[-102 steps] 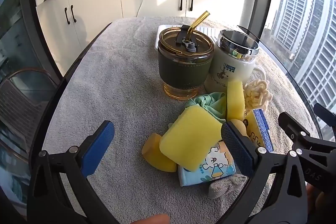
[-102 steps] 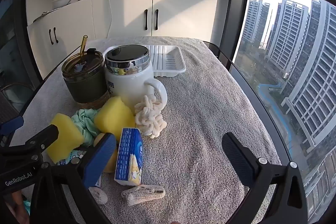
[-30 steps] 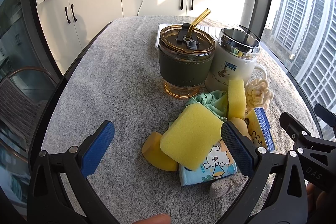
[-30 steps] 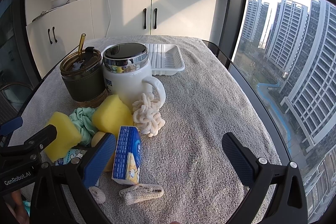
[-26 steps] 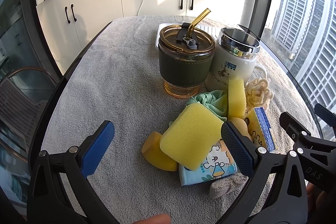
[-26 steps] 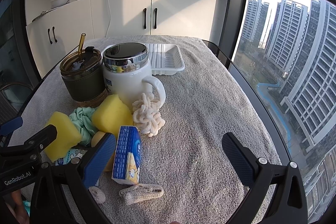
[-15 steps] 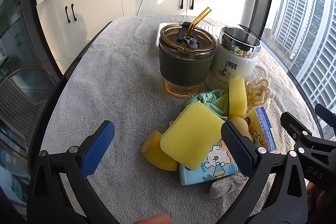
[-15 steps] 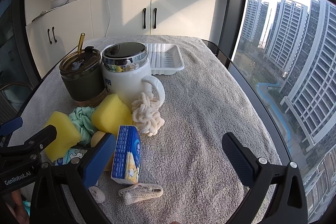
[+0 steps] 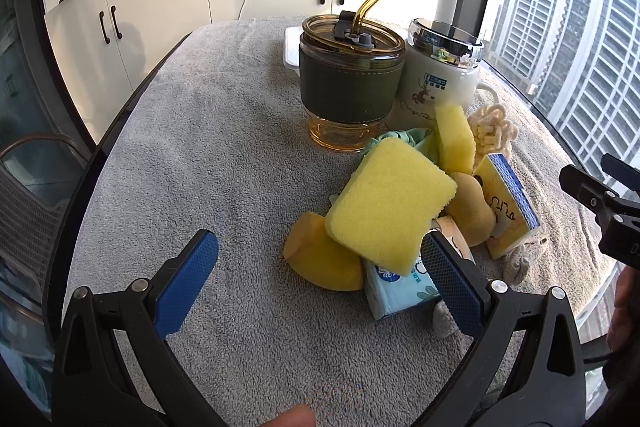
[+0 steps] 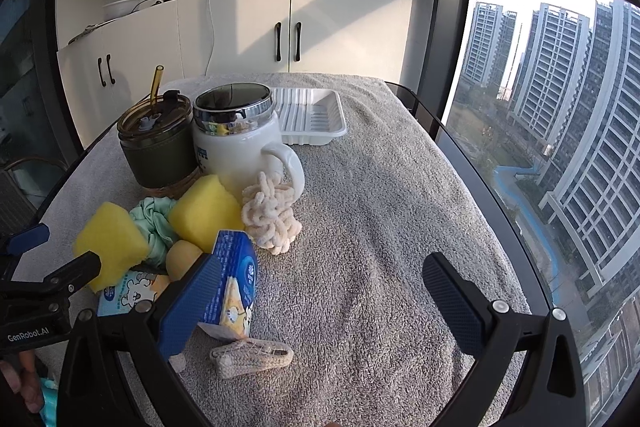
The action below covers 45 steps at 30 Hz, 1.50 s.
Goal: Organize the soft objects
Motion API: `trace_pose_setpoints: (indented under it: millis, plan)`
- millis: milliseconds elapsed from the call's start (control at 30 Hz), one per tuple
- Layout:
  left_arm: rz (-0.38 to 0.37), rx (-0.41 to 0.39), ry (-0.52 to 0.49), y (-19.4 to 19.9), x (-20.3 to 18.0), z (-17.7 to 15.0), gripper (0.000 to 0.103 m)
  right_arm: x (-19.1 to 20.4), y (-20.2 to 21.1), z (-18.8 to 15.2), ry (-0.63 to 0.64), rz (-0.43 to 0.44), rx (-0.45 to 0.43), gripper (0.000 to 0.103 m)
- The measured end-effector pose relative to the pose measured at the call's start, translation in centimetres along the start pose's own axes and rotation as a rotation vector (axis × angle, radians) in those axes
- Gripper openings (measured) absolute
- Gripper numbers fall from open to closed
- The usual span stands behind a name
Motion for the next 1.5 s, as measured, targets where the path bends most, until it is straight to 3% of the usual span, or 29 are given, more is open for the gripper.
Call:
trace_pose_setpoints:
  millis: [167,367,467,633,733,800,933,1167,1500]
  plan:
    - [-0.068,0.052,0.003,0.1,1.9,-3.0,0.103,-0.3,-0.4,-2.0,0.005,0.047,0.055,0.103]
    - [-0.171,0.053,-0.084,1.5,0.2,-5.4,0.103,2.3,-0.5,-4.4,0.008,0.216,0.111,0.103]
    - [-0.200,0.085,-0.113,0.9,-0.9,-6.5,0.101,3.3,-2.1,-5.3,0.070,0.191,0.166,0.097]
    - [-0.248,0.074,-0.126,1.3,-2.3,-6.5,0.100,2.5,-4.6,-6.4,0.017,0.217,0.242,0.086]
    - [-0.252,0.066,-0.163,1.3,-3.4,-6.3,0.098,2.5,-4.6,-6.3,0.034,0.231,0.228,0.085]
    - [-0.267,0.073,-0.182,1.1,-4.1,-6.5,0.092,2.7,-4.5,-6.2,0.049,0.248,0.221,0.080]
    - [-0.279,0.081,-0.176,1.3,-4.7,-6.5,0.088,2.8,-4.1,-6.2,0.094,0.268,0.212,0.061]
    - [-0.267,0.078,-0.181,1.0,-5.7,-5.8,0.088,3.4,-3.6,-6.8,0.143,0.287,0.190,0.057]
    - [-0.223,0.093,-0.154,-0.3,-7.2,-4.6,0.087,1.4,-2.8,-6.3,0.102,0.253,0.133,0.057]
Point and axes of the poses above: each gripper's, at about its wrist camera, not at the fingertips, and y roughly against the way its jaws point, x to its left, z to its top, the point moved 4 cm from there along -y, roughly the way its jaws point, and after that the axes turned 10 degrees about z, right-handed, at the moved point
